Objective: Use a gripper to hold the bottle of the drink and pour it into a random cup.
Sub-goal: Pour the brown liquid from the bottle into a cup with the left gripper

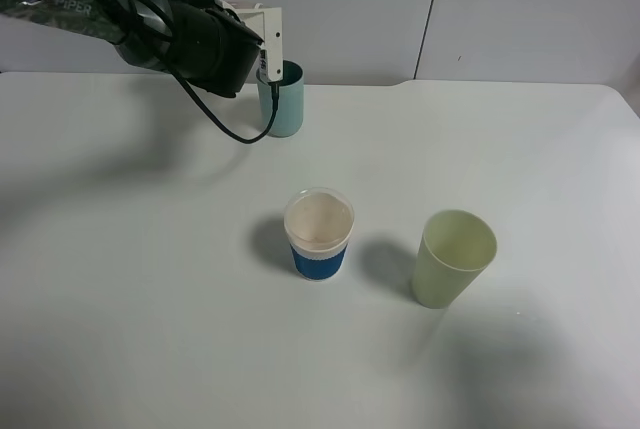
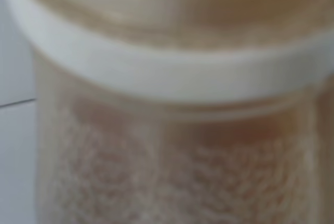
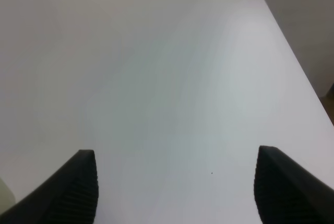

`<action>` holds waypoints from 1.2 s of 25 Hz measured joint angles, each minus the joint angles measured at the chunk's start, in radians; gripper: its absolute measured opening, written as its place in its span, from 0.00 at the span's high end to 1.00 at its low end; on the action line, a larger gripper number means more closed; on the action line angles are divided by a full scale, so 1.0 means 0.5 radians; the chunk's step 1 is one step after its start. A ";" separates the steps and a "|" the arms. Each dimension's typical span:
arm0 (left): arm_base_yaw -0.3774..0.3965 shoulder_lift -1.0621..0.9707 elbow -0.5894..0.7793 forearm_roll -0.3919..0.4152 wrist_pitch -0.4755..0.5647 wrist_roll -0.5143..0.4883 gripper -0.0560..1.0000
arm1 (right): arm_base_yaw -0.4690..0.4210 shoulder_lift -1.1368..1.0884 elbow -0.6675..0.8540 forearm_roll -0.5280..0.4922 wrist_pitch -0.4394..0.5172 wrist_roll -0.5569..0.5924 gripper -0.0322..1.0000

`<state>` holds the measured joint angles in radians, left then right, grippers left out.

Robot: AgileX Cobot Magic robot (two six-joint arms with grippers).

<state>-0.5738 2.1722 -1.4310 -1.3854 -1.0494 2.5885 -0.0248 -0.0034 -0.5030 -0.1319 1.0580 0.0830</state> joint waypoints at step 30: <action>0.000 0.000 0.000 0.017 0.000 0.002 0.61 | 0.000 0.000 0.000 0.000 0.000 0.000 0.35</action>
<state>-0.5738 2.1722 -1.4310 -1.3768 -1.0494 2.5893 -0.0248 -0.0034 -0.5030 -0.1319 1.0580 0.0830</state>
